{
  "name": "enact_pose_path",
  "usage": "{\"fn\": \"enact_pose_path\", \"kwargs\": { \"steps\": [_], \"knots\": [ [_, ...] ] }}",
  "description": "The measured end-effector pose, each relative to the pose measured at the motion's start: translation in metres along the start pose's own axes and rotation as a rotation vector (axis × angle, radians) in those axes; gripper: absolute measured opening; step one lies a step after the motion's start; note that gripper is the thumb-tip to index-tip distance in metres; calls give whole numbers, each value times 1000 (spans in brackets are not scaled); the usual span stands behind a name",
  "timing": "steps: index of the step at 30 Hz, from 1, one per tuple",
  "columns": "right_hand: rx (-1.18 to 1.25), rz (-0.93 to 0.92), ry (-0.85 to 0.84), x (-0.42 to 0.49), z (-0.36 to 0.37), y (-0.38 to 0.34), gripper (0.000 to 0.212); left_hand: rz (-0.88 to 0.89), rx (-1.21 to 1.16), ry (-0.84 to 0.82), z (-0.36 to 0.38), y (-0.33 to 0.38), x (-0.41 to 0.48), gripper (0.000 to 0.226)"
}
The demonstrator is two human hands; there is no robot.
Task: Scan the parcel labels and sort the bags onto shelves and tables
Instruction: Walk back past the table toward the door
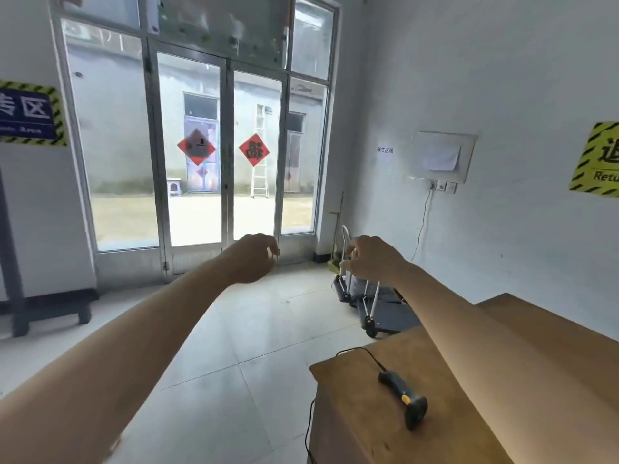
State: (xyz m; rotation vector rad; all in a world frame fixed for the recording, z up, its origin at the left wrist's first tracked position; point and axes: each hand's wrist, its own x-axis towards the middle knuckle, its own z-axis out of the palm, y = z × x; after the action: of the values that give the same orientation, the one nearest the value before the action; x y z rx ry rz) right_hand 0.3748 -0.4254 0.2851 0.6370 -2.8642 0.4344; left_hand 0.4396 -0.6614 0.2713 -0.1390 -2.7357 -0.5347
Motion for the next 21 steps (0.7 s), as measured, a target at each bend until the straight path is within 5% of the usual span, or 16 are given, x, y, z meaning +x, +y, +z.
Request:
{"fn": "enact_pose_path", "kwargs": {
  "steps": [11, 21],
  "knots": [
    [25, 42, -33, 245, 111, -10, 23, 41, -27, -115, 54, -168, 206, 21],
    [-108, 230, 31, 447, 116, 31, 32, 96, -129, -140, 76, -262, 470, 17]
  ]
}}
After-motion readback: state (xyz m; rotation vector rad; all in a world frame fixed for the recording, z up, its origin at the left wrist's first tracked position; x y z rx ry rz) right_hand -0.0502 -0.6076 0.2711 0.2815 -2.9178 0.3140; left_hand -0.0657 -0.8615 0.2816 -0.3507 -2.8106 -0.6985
